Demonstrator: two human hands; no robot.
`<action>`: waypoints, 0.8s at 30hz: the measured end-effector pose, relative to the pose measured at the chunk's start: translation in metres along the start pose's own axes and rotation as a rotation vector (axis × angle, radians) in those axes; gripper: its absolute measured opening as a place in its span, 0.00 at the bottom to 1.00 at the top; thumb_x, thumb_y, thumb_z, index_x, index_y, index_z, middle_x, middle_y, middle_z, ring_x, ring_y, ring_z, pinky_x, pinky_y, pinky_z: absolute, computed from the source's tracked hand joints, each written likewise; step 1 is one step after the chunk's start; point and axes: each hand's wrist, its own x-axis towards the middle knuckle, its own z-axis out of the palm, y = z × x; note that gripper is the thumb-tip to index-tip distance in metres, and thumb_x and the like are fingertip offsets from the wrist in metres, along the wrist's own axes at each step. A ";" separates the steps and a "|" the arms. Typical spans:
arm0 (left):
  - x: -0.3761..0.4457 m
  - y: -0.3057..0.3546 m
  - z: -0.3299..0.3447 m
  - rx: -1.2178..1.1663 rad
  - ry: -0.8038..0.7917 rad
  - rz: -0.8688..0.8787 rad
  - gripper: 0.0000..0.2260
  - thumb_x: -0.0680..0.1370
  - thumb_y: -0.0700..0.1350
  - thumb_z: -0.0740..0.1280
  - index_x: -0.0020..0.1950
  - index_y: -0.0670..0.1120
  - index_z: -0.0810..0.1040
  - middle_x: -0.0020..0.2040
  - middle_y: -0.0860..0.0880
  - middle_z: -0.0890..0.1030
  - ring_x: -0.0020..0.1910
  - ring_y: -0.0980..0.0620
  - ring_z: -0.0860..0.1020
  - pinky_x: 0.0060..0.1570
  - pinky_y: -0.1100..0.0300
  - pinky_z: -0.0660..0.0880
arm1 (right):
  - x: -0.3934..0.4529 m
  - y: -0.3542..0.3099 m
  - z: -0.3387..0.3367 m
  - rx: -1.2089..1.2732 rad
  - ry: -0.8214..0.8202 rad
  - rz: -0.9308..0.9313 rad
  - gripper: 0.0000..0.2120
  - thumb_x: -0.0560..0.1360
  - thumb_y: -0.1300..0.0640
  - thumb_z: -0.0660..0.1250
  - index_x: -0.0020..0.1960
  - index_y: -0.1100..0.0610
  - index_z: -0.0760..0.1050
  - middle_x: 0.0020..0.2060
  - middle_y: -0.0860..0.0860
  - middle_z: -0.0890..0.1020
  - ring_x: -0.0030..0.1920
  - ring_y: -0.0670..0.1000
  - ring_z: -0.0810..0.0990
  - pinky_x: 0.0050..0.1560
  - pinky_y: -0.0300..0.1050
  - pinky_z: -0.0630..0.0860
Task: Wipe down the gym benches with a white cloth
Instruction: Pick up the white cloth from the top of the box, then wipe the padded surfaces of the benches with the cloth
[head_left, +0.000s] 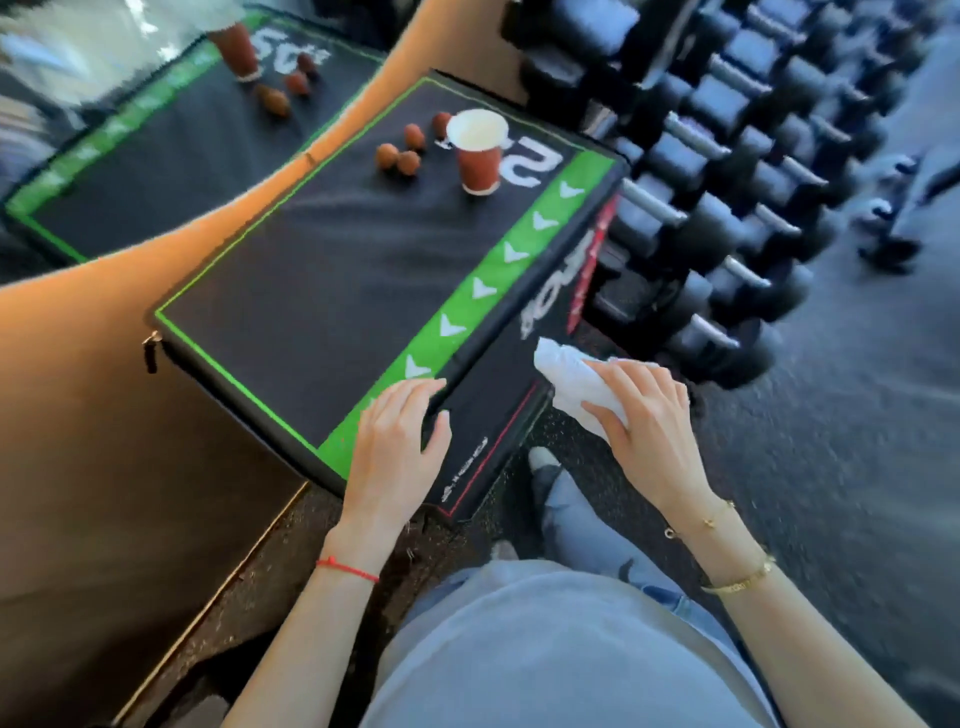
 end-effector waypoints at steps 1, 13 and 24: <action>-0.007 0.006 0.000 -0.012 -0.030 0.031 0.13 0.78 0.42 0.66 0.63 0.45 0.78 0.61 0.49 0.80 0.63 0.49 0.76 0.68 0.51 0.68 | -0.021 0.002 -0.005 -0.014 0.023 0.047 0.17 0.79 0.54 0.67 0.66 0.51 0.72 0.58 0.50 0.76 0.58 0.57 0.72 0.56 0.50 0.64; -0.091 0.117 0.053 -0.076 -0.300 0.436 0.13 0.79 0.44 0.65 0.63 0.46 0.78 0.60 0.50 0.80 0.60 0.51 0.76 0.62 0.54 0.73 | -0.242 0.030 -0.069 -0.106 0.204 0.527 0.17 0.79 0.53 0.66 0.67 0.54 0.73 0.60 0.52 0.78 0.61 0.57 0.73 0.59 0.55 0.67; -0.234 0.298 0.162 -0.146 -0.381 0.623 0.13 0.80 0.43 0.65 0.64 0.44 0.77 0.60 0.48 0.80 0.61 0.51 0.77 0.64 0.52 0.73 | -0.464 0.142 -0.164 -0.138 0.273 0.647 0.17 0.79 0.55 0.66 0.67 0.53 0.73 0.60 0.51 0.78 0.61 0.57 0.74 0.58 0.54 0.67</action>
